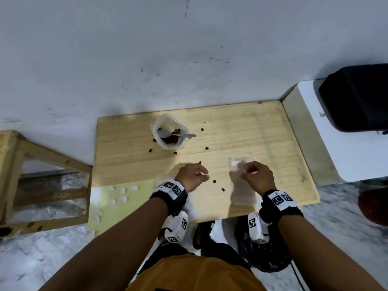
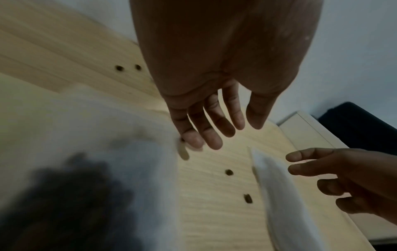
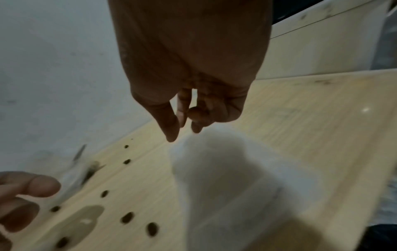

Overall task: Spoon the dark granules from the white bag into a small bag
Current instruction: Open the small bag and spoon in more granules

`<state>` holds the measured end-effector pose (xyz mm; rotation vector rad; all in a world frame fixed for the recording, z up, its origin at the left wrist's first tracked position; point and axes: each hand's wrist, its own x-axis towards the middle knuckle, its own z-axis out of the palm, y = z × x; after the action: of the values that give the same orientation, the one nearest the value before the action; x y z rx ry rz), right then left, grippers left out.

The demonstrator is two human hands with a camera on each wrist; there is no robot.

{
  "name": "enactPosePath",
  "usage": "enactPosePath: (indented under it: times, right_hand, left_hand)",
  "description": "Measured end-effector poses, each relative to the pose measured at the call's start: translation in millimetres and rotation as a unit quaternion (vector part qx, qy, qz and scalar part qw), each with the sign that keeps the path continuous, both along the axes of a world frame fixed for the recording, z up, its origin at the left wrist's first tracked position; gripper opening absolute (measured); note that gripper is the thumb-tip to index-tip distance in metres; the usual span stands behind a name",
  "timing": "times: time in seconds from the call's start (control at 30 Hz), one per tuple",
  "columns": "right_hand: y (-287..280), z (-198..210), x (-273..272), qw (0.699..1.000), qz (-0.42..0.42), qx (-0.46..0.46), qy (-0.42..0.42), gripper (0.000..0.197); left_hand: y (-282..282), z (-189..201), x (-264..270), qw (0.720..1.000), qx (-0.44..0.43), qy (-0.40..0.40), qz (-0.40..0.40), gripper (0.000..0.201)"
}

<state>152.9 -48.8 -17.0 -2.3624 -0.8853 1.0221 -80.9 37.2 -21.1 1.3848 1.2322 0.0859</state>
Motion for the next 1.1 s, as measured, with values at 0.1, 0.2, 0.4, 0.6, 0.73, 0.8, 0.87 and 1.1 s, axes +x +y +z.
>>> enactPosePath:
  times: [0.1,0.2,0.4,0.6,0.73,0.8,0.87,1.1]
  right_hand:
    - [-13,-7,24,0.997,-0.031,-0.047,-0.046,0.059]
    - [-22,-13,38,0.995,-0.036,-0.088,-0.042,0.092]
    - [-30,-23,48,0.994,-0.047,-0.097,-0.026,0.071]
    - [-31,-26,56,0.995,-0.056,-0.08,0.002,0.04]
    - [-32,-31,57,0.995,-0.085,-0.042,0.039,0.031]
    - [-32,-32,57,0.994,-0.096,-0.019,0.047,0.027]
    - [-32,-32,56,0.992,-0.106,0.009,0.067,0.022]
    - [-29,-3,66,0.967,-0.123,0.056,0.214,0.02]
  left_hand:
    - [-5,-6,38,0.999,-0.043,0.0,-0.028,0.013]
    - [-8,-14,75,0.997,-0.069,0.014,-0.027,0.016]
    - [-16,-24,119,0.995,-0.073,0.071,-0.021,0.039]
    - [-20,-33,129,0.994,-0.079,0.069,0.02,0.038]
    - [-18,-37,127,0.995,-0.086,0.048,0.026,0.012]
    - [-17,-38,127,0.995,-0.092,0.037,0.026,0.014]
    - [-16,-37,125,0.993,-0.1,0.041,0.038,0.024]
    - [-15,-25,122,0.996,-0.077,-0.009,0.051,0.018]
